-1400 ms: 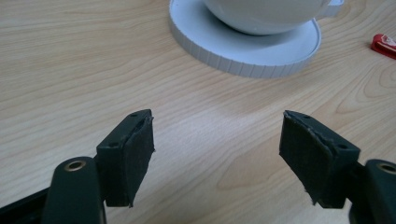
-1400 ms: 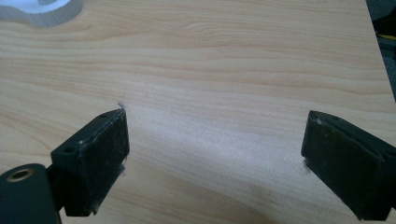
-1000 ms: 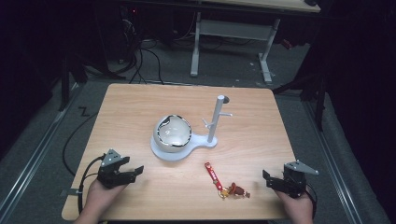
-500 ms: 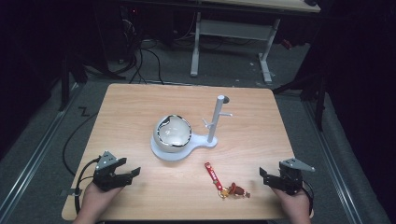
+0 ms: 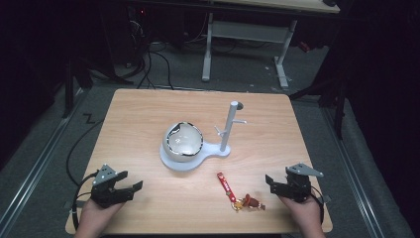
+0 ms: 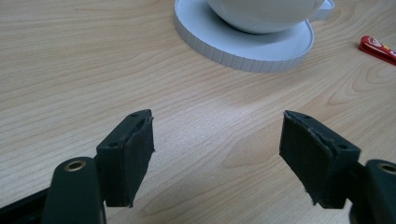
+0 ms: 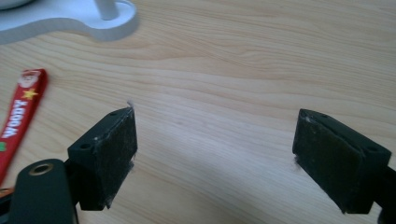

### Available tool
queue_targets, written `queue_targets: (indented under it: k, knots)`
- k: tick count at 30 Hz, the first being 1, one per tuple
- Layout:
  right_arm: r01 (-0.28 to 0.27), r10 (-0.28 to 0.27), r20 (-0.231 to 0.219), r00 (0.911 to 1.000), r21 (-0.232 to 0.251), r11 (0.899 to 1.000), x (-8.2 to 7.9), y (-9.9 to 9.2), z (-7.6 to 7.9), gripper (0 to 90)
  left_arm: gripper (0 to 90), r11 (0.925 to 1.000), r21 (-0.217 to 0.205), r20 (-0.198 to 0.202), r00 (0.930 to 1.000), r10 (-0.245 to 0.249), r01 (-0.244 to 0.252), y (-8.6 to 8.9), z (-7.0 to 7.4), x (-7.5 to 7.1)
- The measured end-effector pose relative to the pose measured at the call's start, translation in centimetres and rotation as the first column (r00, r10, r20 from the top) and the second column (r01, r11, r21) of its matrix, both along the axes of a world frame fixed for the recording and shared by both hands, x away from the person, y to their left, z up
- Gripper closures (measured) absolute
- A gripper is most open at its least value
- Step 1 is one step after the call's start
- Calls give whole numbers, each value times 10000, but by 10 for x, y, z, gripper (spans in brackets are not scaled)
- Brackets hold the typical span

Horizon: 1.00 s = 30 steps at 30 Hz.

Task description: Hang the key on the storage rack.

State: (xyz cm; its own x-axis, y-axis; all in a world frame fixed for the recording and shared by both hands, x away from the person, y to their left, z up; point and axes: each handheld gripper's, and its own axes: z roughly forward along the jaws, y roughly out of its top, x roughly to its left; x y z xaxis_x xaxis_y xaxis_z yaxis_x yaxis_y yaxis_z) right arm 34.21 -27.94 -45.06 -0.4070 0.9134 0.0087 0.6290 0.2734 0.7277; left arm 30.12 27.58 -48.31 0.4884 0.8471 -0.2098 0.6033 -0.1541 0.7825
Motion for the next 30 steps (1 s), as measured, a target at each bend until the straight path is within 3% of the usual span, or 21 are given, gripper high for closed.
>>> queue_targets:
  k: [7,9,11,12,15,16,22,24,25,26,29,30]
  knots:
    - [-886,885,-372,9954,-18,9961,-1,30,3,142,274,9998,103,170,9997,-163,161,0,0,-2]
    - [-1282,1267,-726,9893,-170,9916,-5,44,2,141,284,9998,49,164,9997,-205,204,-2,0,-1]
    - [-1333,1308,-841,9878,-247,9908,-5,47,1,142,290,9996,37,84,9996,-263,263,-3,-1,-1]
    - [-1663,1594,-1429,9768,-376,9854,-7,55,-1,142,296,9994,76,6,9994,-340,340,-4,-2,-1]
    - [-1955,1817,-1960,9636,-537,9792,-8,64,-1,147,294,9980,251,-40,9983,-579,580,-8,-2,0]
    - [-1955,1817,-1960,9636,-537,9792,-8,64,-1,147,295,9980,251,-40,9983,-579,580,-8,-2,0]
    - [-2686,2317,-2694,9347,-1089,9571,-11,94,6,214,294,9972,249,26,9975,-703,703,-10,0,1]
    - [-2959,2425,-3054,9209,-1424,9445,-11,104,9,224,294,9974,227,34,9976,-690,689,-9,0,1]
    - [-3132,2376,-3458,9077,-1819,9321,-9,114,10,254,294,9979,142,78,9979,-638,637,-8,1,1]
    - [-3132,2376,-3458,9077,-1819,9321,-9,114,10,254,295,9979,142,78,9979,-638,637,-8,1,1]
    - [-3257,2159,-4180,8824,-2116,9215,-4,125,11,294,294,9980,76,171,9979,-629,628,-6,4,1]
    - [-3195,1980,-4438,8740,-2179,9222,-3,129,11,300,294,9980,44,175,9979,-631,631,-6,4,1]
